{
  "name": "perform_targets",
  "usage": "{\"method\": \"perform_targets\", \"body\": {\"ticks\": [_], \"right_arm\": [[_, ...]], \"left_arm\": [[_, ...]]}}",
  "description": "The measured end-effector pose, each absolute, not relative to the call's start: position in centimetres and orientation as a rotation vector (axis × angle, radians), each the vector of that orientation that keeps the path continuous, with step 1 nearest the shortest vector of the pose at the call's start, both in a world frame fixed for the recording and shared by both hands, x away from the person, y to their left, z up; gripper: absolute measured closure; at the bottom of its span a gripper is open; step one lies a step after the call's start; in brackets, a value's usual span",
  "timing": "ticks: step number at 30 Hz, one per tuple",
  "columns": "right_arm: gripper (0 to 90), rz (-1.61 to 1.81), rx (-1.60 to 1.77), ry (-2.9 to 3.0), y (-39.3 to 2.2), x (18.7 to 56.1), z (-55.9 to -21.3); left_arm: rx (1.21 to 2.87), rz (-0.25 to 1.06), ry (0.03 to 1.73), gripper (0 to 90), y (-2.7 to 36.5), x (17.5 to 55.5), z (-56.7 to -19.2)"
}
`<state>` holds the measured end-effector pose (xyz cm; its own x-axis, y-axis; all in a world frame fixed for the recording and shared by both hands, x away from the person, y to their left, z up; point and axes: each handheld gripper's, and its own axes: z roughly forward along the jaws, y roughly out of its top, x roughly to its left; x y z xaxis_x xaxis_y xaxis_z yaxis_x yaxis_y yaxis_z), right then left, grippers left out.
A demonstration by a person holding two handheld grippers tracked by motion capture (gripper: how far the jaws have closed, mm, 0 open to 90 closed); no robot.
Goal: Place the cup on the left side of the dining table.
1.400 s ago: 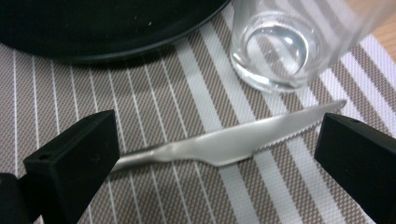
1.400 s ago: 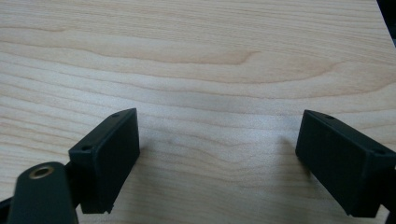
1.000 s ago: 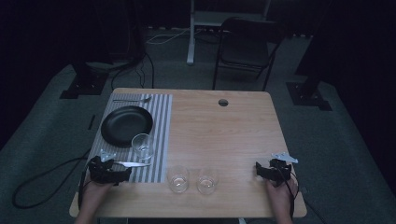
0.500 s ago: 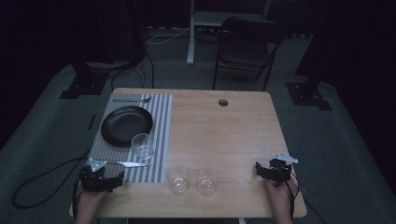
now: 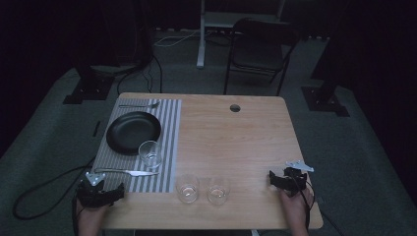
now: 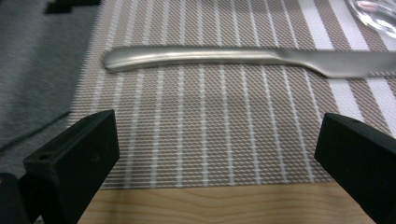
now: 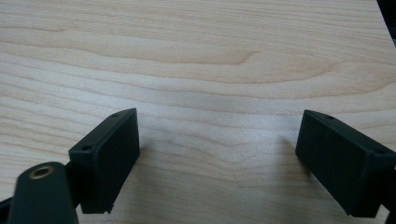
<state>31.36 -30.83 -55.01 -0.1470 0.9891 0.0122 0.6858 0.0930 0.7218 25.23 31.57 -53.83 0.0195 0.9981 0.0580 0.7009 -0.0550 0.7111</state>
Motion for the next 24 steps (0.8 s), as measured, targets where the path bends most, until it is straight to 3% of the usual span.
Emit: {"method": "perform_targets", "body": {"ticks": [24], "right_arm": [[13.1, 0.818, 1.638, 1.89, -30.8, 31.4, -55.0]], "left_arm": [[1.854, 0.723, 1.683, 0.5, 32.6, 27.8, -54.6]]}}
